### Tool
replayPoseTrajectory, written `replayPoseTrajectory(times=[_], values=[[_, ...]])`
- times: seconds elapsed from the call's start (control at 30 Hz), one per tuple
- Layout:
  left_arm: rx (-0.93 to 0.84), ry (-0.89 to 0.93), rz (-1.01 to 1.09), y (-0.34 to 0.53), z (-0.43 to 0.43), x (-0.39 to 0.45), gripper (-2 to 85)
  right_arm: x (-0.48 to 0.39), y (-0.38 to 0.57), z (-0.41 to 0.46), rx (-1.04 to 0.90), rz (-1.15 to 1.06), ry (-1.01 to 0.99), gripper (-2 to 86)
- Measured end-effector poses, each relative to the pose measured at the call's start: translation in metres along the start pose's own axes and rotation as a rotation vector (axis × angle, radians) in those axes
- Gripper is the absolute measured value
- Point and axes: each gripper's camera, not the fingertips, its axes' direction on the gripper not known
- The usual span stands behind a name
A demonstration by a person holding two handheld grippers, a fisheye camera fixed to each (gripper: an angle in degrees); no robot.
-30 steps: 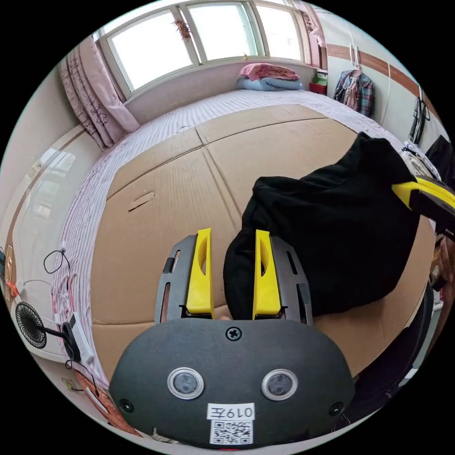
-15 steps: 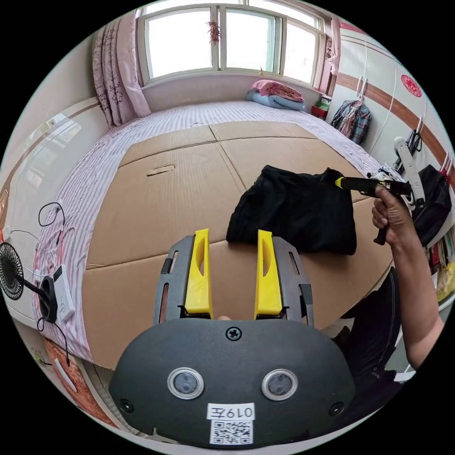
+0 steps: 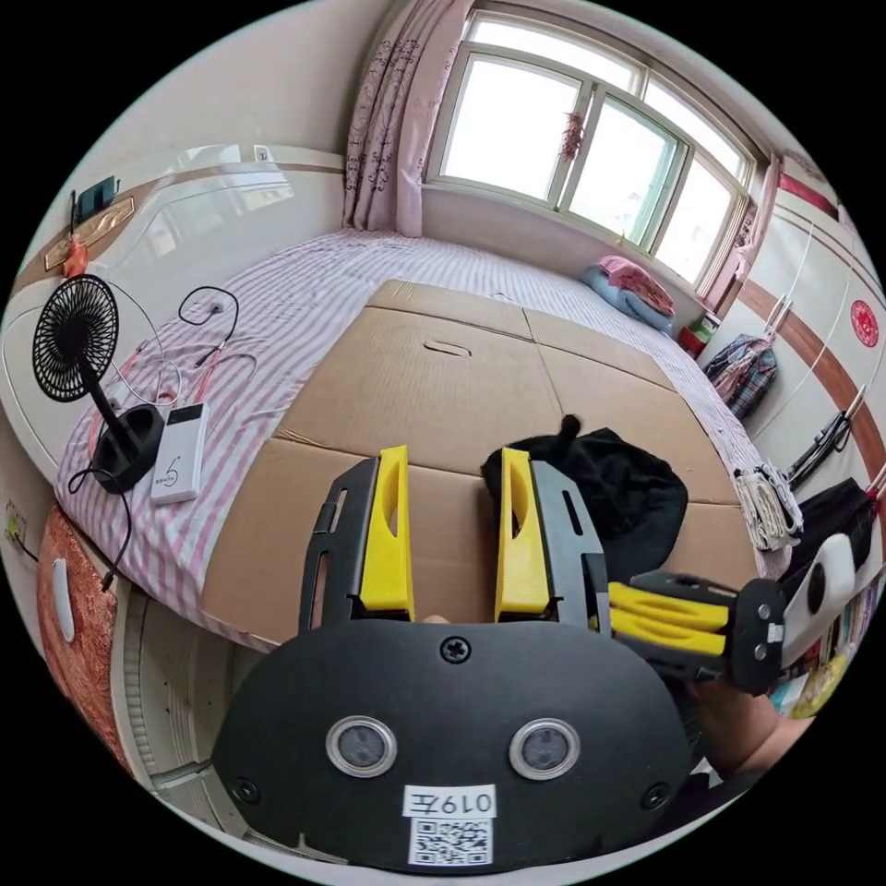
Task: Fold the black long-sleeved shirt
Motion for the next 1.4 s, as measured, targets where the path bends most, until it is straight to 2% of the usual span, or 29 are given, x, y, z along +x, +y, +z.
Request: replayPoseTrajectory(times=[0.07,0.17,0.3,0.43,0.63,0.77,0.87,1.07,1.13,1.23,1.33,1.4], values=[[-0.052,-0.011,0.046,0.003,0.018,0.013,14.1,-0.003,0.002,0.016,-0.079,-0.013,-0.015,0.5],[-0.116,-0.028,0.083,0.009,0.049,0.031,14.6,0.018,0.004,-0.006,-0.034,0.007,0.098,4.5],[-0.162,-0.088,0.065,0.012,0.079,0.031,15.1,0.122,-0.001,-0.063,0.048,0.179,0.302,8.5],[-0.255,-0.096,0.042,0.014,0.118,0.030,15.3,0.268,0.000,-0.056,-0.101,0.425,0.391,11.3],[-0.242,-0.176,0.080,0.016,0.136,0.050,13.9,0.360,-0.002,-0.021,-0.251,0.560,0.399,10.5],[-0.230,-0.176,0.112,0.008,0.150,0.065,10.9,0.365,-0.013,-0.024,-0.257,0.518,0.364,5.6],[-0.216,-0.204,0.150,0.000,0.162,0.081,8.0,0.359,-0.017,-0.034,-0.272,0.470,0.424,0.6],[-0.189,-0.165,0.192,-0.036,0.188,0.094,6.4,0.348,0.004,-0.144,0.032,0.544,0.479,-0.7],[-0.179,-0.151,0.209,-0.046,0.188,0.097,7.1,0.320,0.014,-0.197,0.209,0.471,0.411,-0.8],[-0.157,-0.129,0.191,-0.053,0.173,0.087,9.3,0.269,0.033,-0.246,0.317,0.256,0.236,-0.8],[-0.132,-0.110,0.138,-0.047,0.147,0.055,11.7,0.215,0.068,-0.275,0.279,-0.022,0.039,-0.8],[-0.125,-0.104,0.104,-0.040,0.133,0.032,12.3,0.197,0.091,-0.282,0.170,-0.075,-0.028,-0.7]])
